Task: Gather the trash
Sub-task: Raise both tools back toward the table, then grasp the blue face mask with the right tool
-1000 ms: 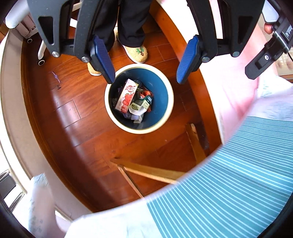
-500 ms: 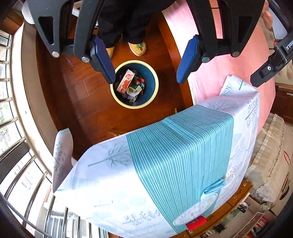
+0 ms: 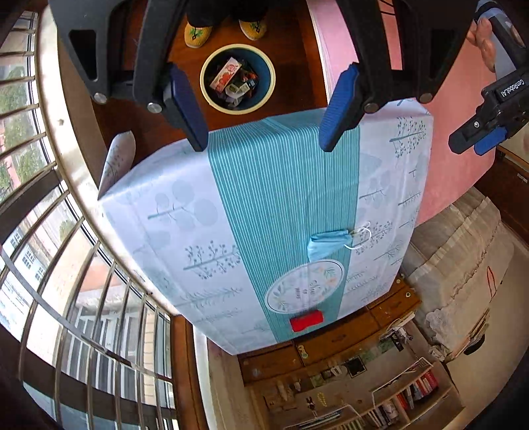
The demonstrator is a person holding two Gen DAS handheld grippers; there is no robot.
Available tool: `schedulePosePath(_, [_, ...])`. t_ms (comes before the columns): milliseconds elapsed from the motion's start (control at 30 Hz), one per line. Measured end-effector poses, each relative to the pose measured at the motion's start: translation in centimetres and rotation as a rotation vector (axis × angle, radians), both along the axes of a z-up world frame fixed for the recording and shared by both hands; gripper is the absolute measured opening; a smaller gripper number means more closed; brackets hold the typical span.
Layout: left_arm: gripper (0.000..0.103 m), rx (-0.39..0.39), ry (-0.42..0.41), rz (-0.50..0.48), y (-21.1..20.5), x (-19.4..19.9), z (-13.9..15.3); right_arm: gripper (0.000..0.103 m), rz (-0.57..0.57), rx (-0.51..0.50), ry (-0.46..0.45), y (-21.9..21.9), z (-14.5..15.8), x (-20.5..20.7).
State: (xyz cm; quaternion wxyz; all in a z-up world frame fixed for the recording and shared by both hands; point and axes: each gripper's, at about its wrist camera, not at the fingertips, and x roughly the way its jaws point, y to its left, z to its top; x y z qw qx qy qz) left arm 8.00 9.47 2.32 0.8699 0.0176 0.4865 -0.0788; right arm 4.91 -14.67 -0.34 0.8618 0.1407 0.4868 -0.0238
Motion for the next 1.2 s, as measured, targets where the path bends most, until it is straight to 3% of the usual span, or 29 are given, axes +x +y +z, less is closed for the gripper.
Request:
schedulePosePath(300, [0.102,0.04,-0.061,0.12,1.9,3.3,0.0,0.07,0.245,-0.086,-0.017,4.5,0.5,8.0])
schedulePosePath(367, [0.099,0.051,-0.036,0.16,2.2,4.4,-1.0,0.07,0.329,-0.107,-0.004,5.5,-0.4,10.5])
schedulePosePath(500, [0.084,0.04,0.043,0.259,2.6,6.8,-3.5,0.07,0.508,-0.129,0.029,7.1,-2.7,15.9])
schedulePosePath(667, [0.083,-0.036,0.171,0.452,2.5,9.3,-6.4,0.07,0.735,-0.188,0.085,8.8,-5.9,21.6])
schedulePosePath(833, [0.083,-0.022,0.237,0.605,1.8,11.1,-8.2,0.07,0.961,-0.259,0.091,10.4,-8.6,25.2])
schedulePosePath(967, [0.083,-0.068,0.284,0.733,1.9,11.5,-9.4,0.07,1.096,-0.304,0.095,11.7,-10.7,27.1])
schedulePosePath(1200, [0.083,-0.034,0.319,0.815,1.5,11.8,-9.8,0.07,1.221,-0.302,0.13,12.8,-12.9,28.5])
